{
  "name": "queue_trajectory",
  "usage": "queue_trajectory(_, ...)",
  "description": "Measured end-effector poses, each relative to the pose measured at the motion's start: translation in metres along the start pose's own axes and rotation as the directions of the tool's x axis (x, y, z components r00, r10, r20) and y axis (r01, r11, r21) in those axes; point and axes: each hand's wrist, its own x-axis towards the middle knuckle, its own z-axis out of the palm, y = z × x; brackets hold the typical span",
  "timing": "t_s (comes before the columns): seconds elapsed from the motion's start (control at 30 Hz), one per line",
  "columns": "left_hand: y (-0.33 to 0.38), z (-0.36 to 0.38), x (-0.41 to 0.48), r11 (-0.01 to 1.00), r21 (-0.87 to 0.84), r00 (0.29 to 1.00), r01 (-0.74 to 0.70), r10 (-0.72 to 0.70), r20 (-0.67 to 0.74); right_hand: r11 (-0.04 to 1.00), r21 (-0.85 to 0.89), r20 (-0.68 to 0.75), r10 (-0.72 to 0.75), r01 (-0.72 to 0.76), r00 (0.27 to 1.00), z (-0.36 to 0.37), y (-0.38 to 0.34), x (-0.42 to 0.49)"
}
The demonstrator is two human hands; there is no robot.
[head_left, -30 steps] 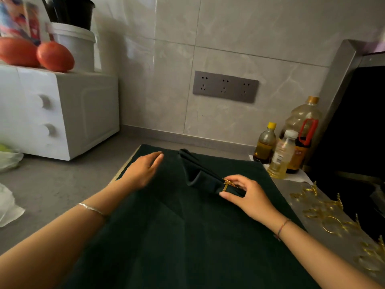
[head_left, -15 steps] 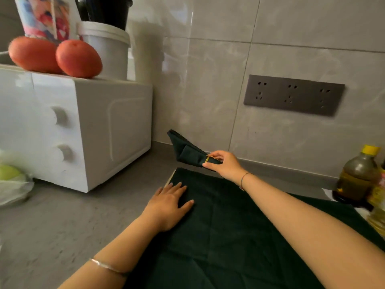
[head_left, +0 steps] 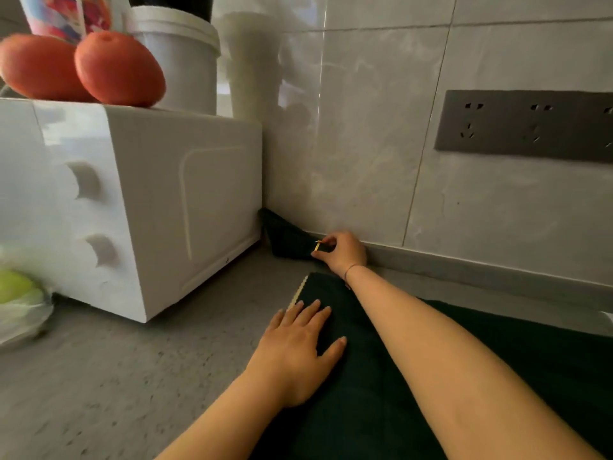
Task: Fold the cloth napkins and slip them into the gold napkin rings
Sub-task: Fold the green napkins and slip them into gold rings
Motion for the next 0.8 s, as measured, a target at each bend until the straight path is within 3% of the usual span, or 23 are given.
queue_trajectory(0.13, -0.007, 0.002, 0.003, 1.0, 0.0, 1.0, 0.016, -0.016, -0.009, 0.998, 0.061, 0.028, -0.023, 0.022, 0.999, -0.01, 0.007, -0.007)
queue_trajectory(0.3, -0.013, 0.004, 0.005, 1.0, -0.011, 1.0, 0.021, -0.021, 0.013, 0.988, 0.133, 0.125, -0.092, 0.076, 0.988, -0.073, 0.022, -0.057)
queue_trajectory(0.53, -0.007, -0.008, 0.002, 0.997, 0.047, 0.996, -0.053, 0.056, -0.07, 0.999, -0.052, 0.314, 0.018, -0.002, 0.949, -0.182, 0.066, -0.209)
queue_trajectory(0.7, 0.037, -0.014, -0.04, 0.994, 0.051, 0.989, -0.092, 0.086, 0.117, 0.988, -0.136, 0.394, 0.125, -0.077, 0.911, -0.248, 0.078, -0.319)
queue_trajectory(0.8, 0.077, -0.007, -0.091, 0.977, -0.026, 0.954, -0.211, 0.211, 0.211, 0.984, -0.152, 0.451, 0.15, -0.09, 0.88, -0.277, 0.072, -0.373)
